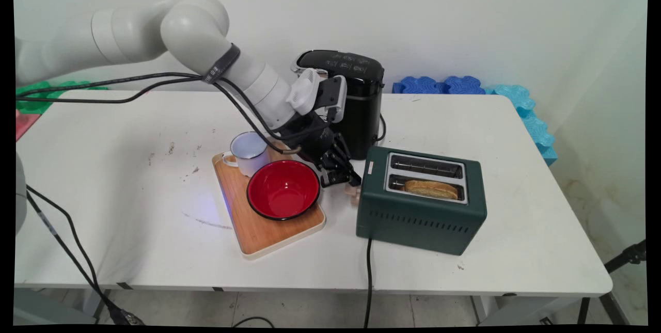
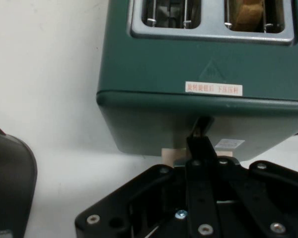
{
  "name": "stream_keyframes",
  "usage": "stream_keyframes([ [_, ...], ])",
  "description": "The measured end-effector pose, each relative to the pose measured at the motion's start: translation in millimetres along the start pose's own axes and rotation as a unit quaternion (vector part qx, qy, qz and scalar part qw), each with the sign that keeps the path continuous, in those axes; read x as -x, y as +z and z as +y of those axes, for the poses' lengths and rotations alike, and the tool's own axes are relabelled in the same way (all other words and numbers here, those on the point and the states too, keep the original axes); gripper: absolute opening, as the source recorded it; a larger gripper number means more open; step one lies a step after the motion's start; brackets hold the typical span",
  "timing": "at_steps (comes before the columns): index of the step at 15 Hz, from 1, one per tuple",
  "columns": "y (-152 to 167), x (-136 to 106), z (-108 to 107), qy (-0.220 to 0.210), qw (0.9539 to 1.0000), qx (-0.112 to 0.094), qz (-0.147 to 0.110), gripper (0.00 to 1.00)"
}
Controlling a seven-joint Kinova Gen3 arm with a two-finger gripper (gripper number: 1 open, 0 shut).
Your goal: Press the toaster switch
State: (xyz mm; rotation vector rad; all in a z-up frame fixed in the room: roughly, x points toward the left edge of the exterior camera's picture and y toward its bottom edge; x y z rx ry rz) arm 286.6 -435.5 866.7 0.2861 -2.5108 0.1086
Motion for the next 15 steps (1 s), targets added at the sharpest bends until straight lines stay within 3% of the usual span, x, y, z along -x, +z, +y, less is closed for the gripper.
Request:
stream_keyframes([
  [15, -1.7, 10.7, -1.8, -0.008, 0.9999, -0.002, -0.007, 0.0],
])
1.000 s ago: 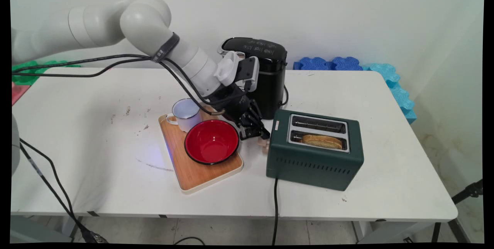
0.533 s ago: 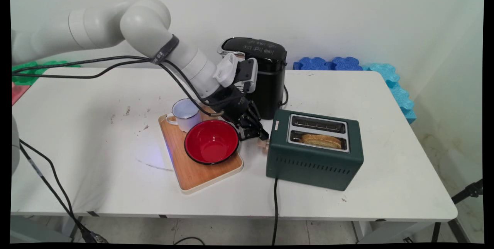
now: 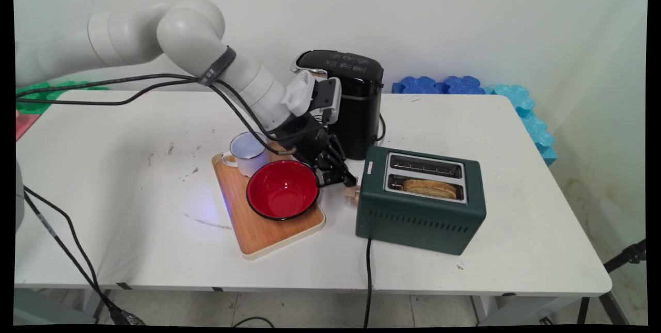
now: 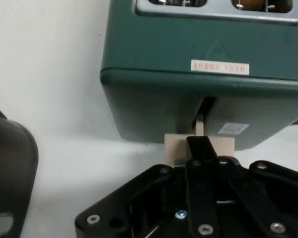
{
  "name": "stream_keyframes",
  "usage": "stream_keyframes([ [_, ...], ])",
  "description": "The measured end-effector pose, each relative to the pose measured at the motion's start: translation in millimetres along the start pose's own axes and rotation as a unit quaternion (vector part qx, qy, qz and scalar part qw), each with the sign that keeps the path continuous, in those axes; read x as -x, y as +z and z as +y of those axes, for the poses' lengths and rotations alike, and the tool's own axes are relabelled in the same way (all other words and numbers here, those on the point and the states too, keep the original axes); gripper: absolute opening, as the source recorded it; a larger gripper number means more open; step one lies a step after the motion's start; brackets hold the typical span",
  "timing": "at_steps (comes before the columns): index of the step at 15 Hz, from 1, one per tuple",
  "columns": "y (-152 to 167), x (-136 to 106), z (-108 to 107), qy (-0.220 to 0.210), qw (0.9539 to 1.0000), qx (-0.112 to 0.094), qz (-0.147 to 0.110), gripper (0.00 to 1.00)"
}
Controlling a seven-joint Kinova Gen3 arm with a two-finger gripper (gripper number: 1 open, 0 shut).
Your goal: Press the toaster switch
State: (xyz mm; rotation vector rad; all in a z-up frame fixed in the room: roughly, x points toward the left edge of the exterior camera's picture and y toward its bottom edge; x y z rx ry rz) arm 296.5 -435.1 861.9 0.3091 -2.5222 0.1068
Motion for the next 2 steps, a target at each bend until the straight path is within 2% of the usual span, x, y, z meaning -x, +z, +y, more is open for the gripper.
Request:
stream_keyframes([
  [2, -3.7, 1.1, -0.3, -0.001, 1.0, -0.002, -0.001, 0.0],
])
